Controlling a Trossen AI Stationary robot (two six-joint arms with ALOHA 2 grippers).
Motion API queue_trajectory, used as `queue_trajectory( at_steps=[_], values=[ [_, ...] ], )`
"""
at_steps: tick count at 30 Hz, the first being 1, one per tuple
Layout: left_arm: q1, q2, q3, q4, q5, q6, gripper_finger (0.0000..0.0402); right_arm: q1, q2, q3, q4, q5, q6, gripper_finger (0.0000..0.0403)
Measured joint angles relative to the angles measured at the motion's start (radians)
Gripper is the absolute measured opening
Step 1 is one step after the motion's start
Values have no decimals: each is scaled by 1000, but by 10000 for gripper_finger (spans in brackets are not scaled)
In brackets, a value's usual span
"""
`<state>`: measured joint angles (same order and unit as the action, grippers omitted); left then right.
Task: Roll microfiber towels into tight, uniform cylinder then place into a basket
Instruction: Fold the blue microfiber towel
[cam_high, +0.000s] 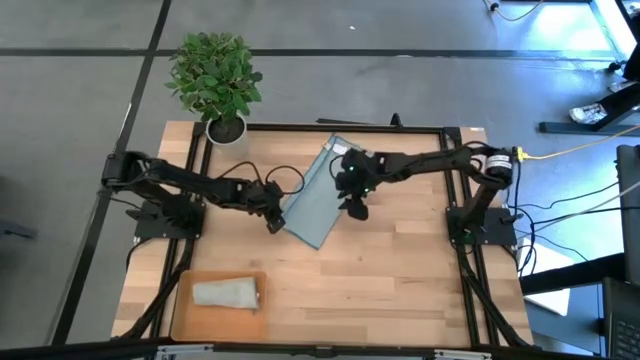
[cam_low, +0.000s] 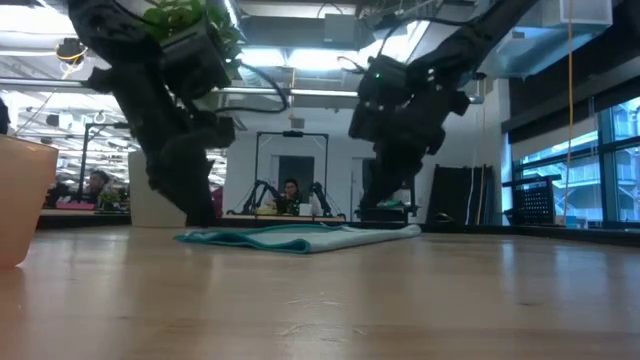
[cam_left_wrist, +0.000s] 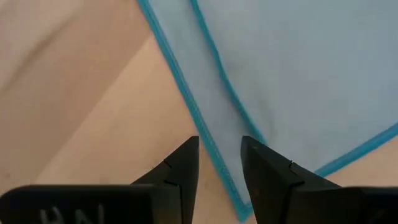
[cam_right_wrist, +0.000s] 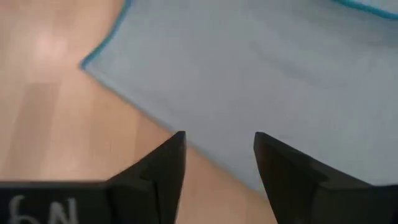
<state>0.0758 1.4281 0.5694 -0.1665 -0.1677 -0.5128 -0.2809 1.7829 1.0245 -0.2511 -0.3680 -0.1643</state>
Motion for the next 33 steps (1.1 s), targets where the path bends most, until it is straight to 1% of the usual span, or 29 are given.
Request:
queue_trajectory(
  at_steps=[6, 12, 15, 17, 19, 21, 26, 29, 33],
  values=[
    [-19, 75, 2, 21, 10, 2, 111, 24, 71, 0, 23, 19, 15, 190],
    [-63, 80, 3, 38, 20, -33, 111, 5, 87, 0, 1, 159, 25, 190],
    [-92, 81, 2, 71, 36, -65, 111, -20, 87, 0, 1, 190, 25, 190],
    [-112, 84, 0, 112, 60, -77, 111, -38, 87, 0, 3, 196, 25, 190],
    [-130, 88, -1, 162, 110, -82, 111, -52, 87, 0, 6, 203, 28, 190],
    [-142, 99, -1, 209, 125, -85, 111, -63, 87, 0, 6, 222, 27, 190],
    [-151, 112, -1, 226, 132, -87, 111, -71, 81, 0, 1, 214, 23, 190],
    [-140, 81, -1, 227, 119, -55, 111, -52, 50, 9, -35, 217, 12, 190],
    [-113, 16, -1, 222, 116, -14, 111, 3, -7, 41, -109, 213, -65, 190]
  ],
)
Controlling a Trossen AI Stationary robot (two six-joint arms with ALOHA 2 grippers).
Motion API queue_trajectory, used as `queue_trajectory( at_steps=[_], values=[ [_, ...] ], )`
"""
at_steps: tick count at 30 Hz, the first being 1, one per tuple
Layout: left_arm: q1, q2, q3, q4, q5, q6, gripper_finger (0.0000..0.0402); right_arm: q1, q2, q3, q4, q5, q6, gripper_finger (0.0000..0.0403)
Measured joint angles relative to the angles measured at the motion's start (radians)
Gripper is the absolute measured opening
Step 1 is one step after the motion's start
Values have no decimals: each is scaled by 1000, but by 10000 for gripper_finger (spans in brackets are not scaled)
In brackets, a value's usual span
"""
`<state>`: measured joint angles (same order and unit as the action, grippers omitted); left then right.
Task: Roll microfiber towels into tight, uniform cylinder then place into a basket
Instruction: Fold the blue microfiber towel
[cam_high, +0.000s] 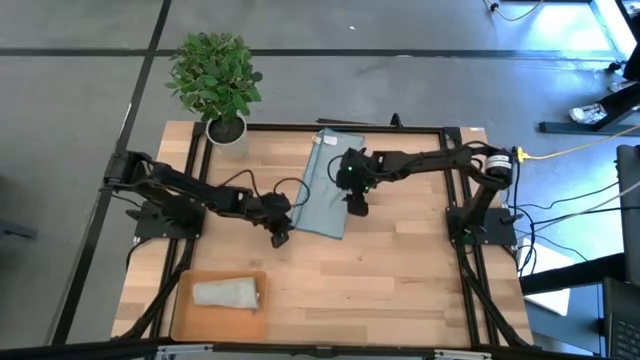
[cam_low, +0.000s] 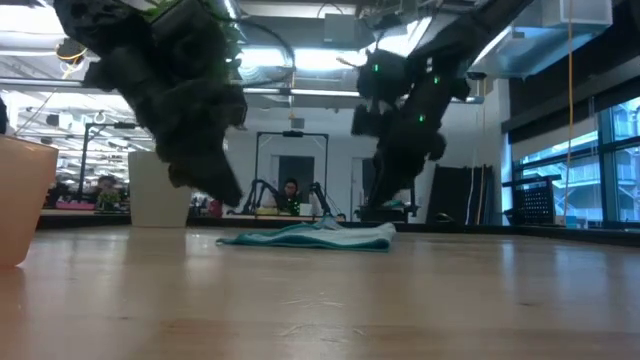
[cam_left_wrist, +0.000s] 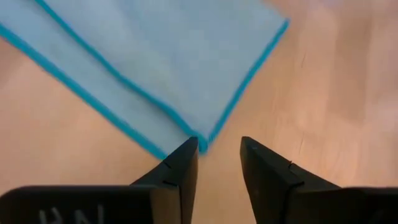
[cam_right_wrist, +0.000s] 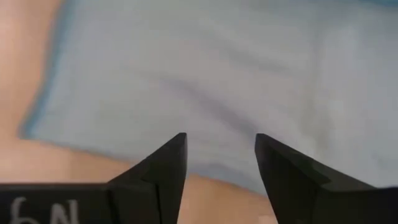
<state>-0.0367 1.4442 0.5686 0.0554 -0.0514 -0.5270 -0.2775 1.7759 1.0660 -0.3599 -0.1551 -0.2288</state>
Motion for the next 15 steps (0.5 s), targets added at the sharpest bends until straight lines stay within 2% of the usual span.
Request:
queue_trajectory(
  at_steps=[9, 15],
  values=[
    [39, -141, 0, -12, -40, 67, 111, 181, -36, -14, -17, -4, -176, 190],
    [39, -179, 1, -19, -60, 69, 111, 264, -34, -69, 83, 3, -221, 191]
  ],
)
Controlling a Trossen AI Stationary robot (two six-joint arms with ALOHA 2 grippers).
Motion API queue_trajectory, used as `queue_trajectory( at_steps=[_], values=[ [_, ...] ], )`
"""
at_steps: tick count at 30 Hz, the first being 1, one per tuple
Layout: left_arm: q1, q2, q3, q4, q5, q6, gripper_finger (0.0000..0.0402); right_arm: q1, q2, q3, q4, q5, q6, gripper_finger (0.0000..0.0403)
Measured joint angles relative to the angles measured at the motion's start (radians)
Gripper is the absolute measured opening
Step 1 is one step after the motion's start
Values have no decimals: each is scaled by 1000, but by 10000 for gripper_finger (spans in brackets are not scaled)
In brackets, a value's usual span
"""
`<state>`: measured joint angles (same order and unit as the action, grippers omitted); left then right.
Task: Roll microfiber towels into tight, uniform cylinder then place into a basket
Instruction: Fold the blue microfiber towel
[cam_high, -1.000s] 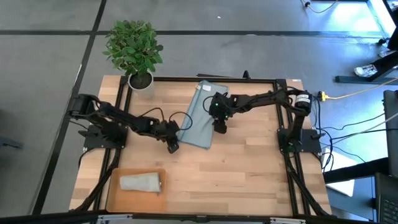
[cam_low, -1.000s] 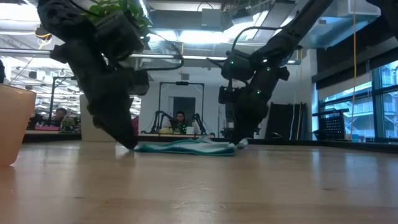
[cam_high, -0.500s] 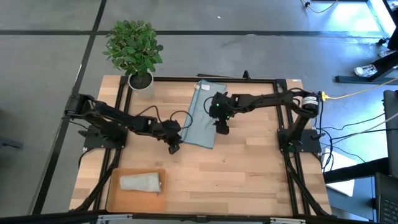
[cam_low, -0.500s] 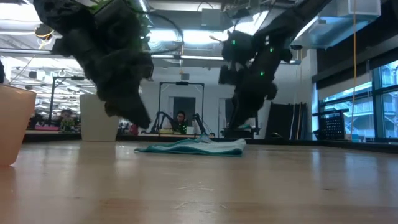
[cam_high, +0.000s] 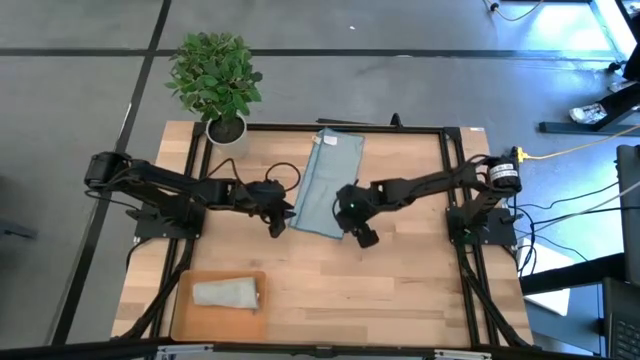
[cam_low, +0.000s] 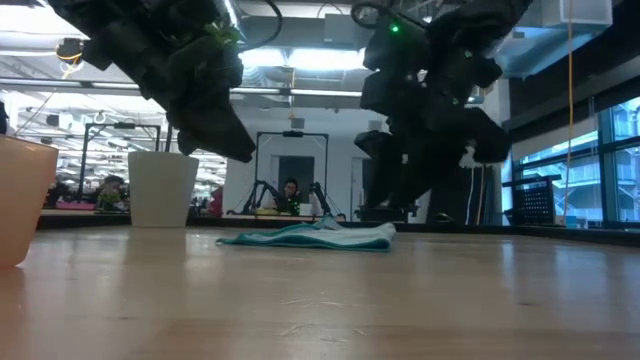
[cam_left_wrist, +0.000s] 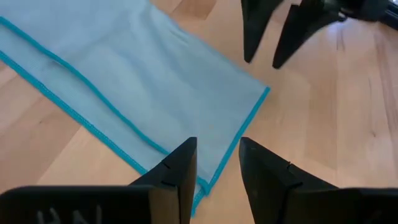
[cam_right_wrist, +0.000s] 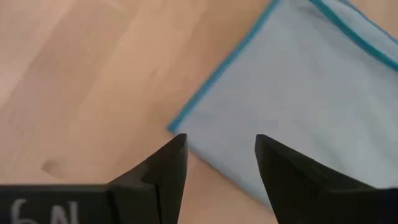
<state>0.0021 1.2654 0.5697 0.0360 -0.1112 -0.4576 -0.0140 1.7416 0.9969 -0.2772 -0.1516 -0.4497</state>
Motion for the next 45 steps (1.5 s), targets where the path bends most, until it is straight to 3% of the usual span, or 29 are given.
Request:
queue_trajectory(
  at_steps=[8, 18, 24, 31, 39, 45],
  values=[
    [0, -3, 0, 0, -2, 0, 111, 39, 46, -74, 154, -6, -1, 190],
    [0, -3, 0, 2, -2, -4, 111, 37, 116, -72, 171, -6, 3, 185],
    [0, -3, 0, 2, -2, -5, 111, 39, 119, -72, 178, 0, 12, 129],
    [0, -3, 0, 2, -2, -10, 111, 25, 121, -72, 193, 5, 203, 13],
    [0, -3, 0, 2, -2, -10, 111, -8, 100, -35, 148, -38, 229, 6],
    [-1, -3, 0, -1, 25, -3, 111, -96, 53, -16, 158, -110, 316, 4]
  ],
)
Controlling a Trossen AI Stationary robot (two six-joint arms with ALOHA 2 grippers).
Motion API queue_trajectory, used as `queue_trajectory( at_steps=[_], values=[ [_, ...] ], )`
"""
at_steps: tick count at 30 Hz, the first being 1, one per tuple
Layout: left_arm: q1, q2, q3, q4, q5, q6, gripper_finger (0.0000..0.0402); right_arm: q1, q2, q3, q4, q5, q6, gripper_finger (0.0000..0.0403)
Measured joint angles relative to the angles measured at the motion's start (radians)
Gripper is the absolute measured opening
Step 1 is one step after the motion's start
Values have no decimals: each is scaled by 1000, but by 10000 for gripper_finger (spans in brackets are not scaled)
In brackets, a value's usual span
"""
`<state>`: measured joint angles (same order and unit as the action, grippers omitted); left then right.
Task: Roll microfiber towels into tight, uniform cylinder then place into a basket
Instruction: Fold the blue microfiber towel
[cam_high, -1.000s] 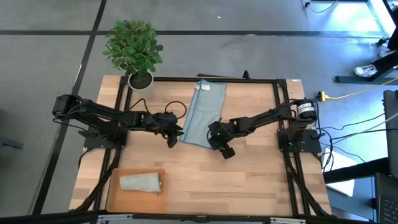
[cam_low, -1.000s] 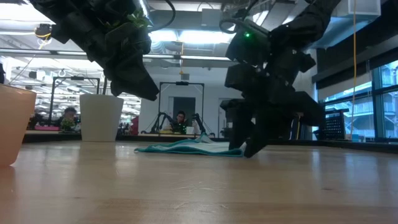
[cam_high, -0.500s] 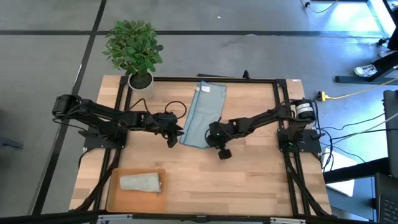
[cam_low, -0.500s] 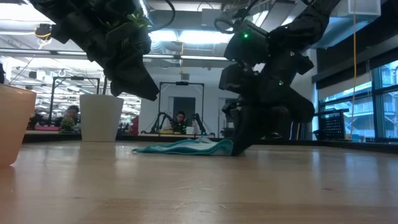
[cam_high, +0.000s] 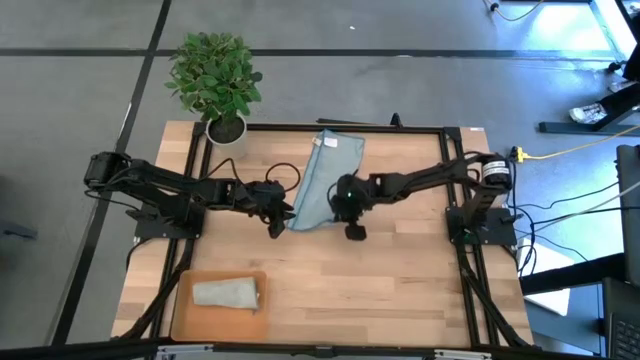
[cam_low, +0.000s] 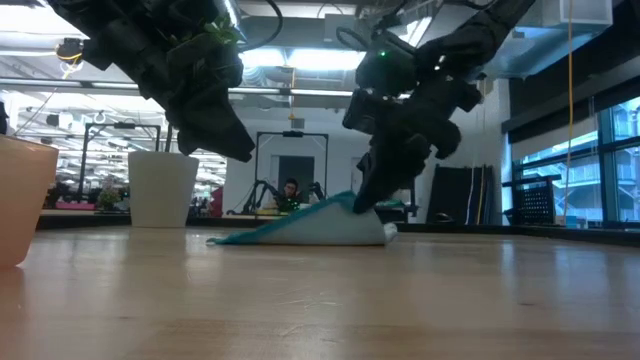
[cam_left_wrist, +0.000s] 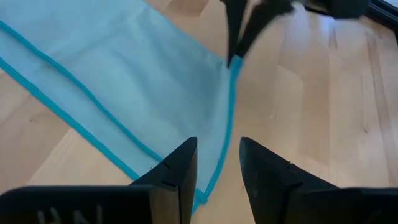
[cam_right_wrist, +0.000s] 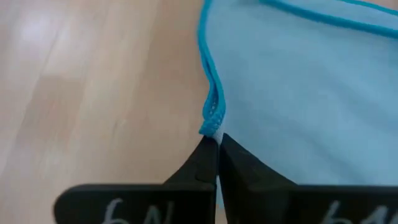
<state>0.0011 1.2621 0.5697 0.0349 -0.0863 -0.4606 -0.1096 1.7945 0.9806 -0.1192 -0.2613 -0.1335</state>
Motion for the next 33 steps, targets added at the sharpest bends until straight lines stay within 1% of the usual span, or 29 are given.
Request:
queue_trajectory(
  at_steps=[9, 14, 21, 24, 27, 33],
  values=[
    [0, 0, 0, 1, 2, 26, 111, -185, -51, 3, 20, -18, 82, 2],
    [1, 0, 0, 2, 2, 26, 111, -306, -56, 3, 38, 6, 81, 2],
    [1, 0, 0, 3, -1, 26, 111, -461, -56, 3, 128, 17, 32, 2],
    [1, 0, 0, 3, -1, 25, 111, -512, -56, 3, 156, 52, -2, 2],
    [1, 0, 0, 3, -1, 25, 111, -561, -56, 3, 169, 53, -6, 3],
    [1, 0, 0, 3, -6, 23, 111, -621, -56, 3, 158, 98, -7, 2]
  ],
)
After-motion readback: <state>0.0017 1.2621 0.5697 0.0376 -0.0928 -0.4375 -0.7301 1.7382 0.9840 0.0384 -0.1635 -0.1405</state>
